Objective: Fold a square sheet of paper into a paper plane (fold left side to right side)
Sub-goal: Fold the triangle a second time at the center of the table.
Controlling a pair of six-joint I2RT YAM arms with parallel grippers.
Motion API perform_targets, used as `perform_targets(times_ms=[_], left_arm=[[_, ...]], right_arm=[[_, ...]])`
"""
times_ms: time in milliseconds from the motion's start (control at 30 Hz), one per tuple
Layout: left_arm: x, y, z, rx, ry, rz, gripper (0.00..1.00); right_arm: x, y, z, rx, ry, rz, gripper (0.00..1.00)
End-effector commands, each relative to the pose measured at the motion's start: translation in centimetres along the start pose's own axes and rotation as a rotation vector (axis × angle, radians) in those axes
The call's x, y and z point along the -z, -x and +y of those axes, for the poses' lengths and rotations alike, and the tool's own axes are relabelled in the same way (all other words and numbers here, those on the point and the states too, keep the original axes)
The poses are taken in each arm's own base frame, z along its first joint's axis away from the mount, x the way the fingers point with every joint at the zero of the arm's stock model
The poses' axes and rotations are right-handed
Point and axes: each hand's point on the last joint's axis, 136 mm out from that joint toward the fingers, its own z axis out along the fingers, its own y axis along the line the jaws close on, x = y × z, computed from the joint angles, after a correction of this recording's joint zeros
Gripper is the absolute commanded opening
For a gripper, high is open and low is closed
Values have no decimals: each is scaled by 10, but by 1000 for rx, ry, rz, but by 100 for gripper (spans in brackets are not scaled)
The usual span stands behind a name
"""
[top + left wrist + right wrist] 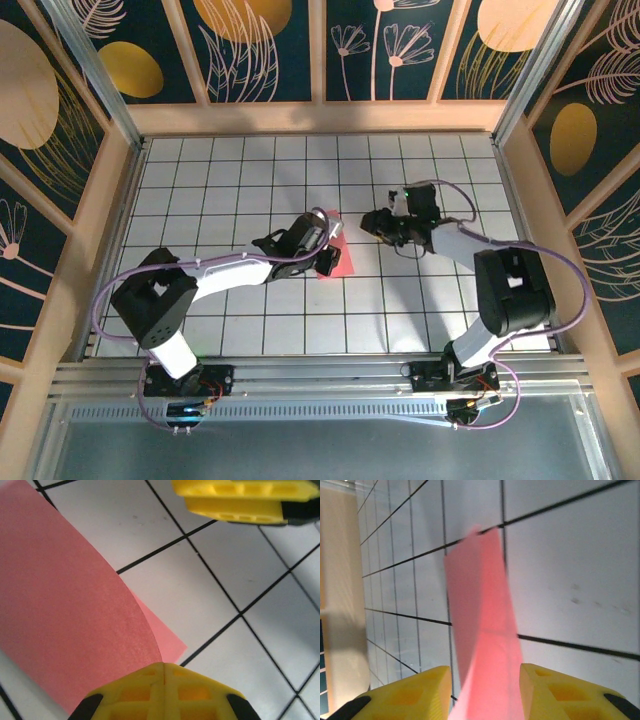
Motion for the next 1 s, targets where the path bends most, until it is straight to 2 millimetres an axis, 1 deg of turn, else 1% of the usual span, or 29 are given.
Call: perform_targets(times_ms=[0, 67, 100, 167, 233, 300, 400, 533, 667, 833, 967], left_arm=[[1, -4, -12, 58, -114, 13, 0], [0, -4, -7, 71, -110, 17, 0], [1, -3, -6, 75, -110, 15, 0], [0, -4, -3, 80, -106, 18, 0], [-1, -6, -1, 84, -101, 26, 0], [-2, -8, 1, 88, -98, 30, 0], [-2, -10, 4, 99, -91, 31, 0], [-3, -10, 7, 108, -77, 32, 0], [-4, -11, 13, 114, -55, 35, 0], [-5, -16, 24, 116, -12, 54, 0], [-4, -16, 36, 118, 27, 63, 0]], right_arm=[[5, -25, -13, 35, -13, 29, 36], [5, -40, -15, 33, 4, 54, 28], [4, -48, -15, 33, 11, 66, 22], [-2, -62, -12, 41, 30, 99, 12], [-13, -74, -7, 56, 38, 135, 1], [-22, -80, -1, 70, 38, 156, 0], [-35, -84, 6, 86, 33, 170, 0], [-48, -91, 6, 87, -3, 200, 0], [-56, -99, -5, 72, -51, 232, 0], [-57, -105, -21, 55, -121, 262, 0], [-57, -112, -32, 52, -170, 290, 0]])
